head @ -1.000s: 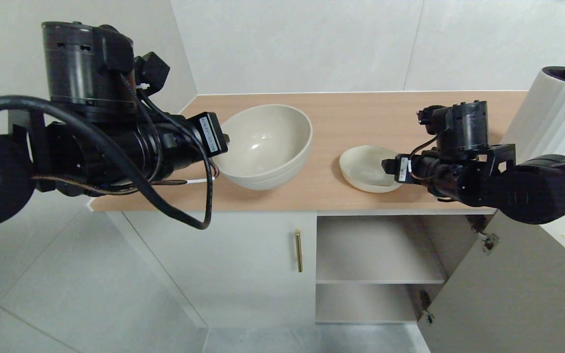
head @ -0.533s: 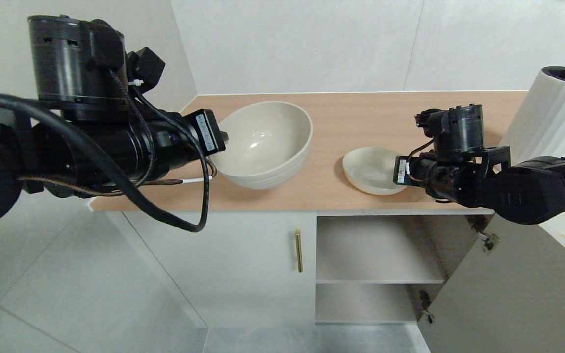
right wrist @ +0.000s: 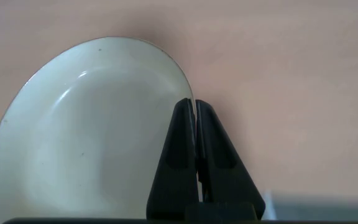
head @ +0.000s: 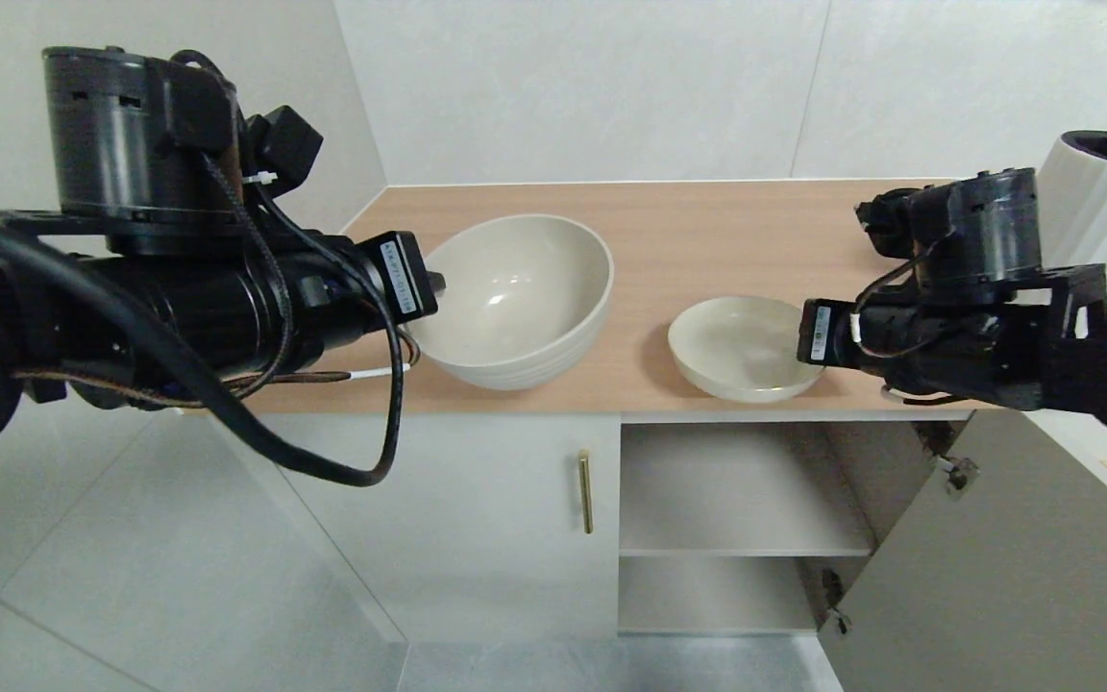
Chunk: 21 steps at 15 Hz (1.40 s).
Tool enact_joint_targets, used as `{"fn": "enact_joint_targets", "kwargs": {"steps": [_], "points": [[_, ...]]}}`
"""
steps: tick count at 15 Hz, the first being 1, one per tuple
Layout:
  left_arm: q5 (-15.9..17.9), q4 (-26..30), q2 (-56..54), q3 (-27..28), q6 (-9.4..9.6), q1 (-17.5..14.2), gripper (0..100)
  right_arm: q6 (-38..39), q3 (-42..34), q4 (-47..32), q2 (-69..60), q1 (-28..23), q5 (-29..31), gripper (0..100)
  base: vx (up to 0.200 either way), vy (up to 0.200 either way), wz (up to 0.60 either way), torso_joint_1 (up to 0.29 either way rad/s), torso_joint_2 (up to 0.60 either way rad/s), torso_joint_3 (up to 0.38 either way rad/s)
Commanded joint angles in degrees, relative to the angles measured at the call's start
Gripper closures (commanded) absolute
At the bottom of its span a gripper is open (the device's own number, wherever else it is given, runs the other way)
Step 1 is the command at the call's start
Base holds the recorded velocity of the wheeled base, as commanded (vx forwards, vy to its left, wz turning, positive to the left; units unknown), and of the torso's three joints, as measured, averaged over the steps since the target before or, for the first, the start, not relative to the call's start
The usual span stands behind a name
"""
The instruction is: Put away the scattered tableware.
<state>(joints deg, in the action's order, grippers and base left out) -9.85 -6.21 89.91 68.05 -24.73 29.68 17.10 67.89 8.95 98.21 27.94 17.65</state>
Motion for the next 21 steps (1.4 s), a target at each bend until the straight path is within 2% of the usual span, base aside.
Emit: {"fn": "enact_joint_targets", "kwargs": {"steps": [1,5,7,9,13,21], "points": [[-0.1,0.1,-1.9,-2.0,0.04,0.9,100,0.6,-1.9,-3.1,-6.6,0.2,-3.2,100,0.0,0.0,0.0,0.0,0.0,0.0],[0.1,-0.1,-5.9,-10.3,-0.93,2.4,100,1.0,-9.8,-5.3,-10.4,0.7,-4.9,100,0.0,0.0,0.0,0.0,0.0,0.0],[0.3,0.0,-7.6,-13.6,-2.42,3.6,100,1.0,-13.9,-5.1,-13.0,0.7,-5.7,100,0.0,0.0,0.0,0.0,0.0,0.0],[0.3,0.0,-7.4,-15.8,-2.6,4.2,100,1.0,-16.4,-5.0,-14.4,0.7,-6.8,100,0.0,0.0,0.0,0.0,0.0,0.0],[0.3,-0.1,-5.4,-16.3,-2.6,4.9,100,0.9,-17.7,-5.1,-15.4,0.7,-7.1,100,-0.15,0.0,0.0,0.003,0.0,0.003],[0.4,-0.1,-5.9,-16.3,-2.16,4.9,100,1.0,-18.5,-4.3,-14.6,-0.7,-8.9,100,0.0,0.0,0.0,0.0,0.0,0.0]]}}
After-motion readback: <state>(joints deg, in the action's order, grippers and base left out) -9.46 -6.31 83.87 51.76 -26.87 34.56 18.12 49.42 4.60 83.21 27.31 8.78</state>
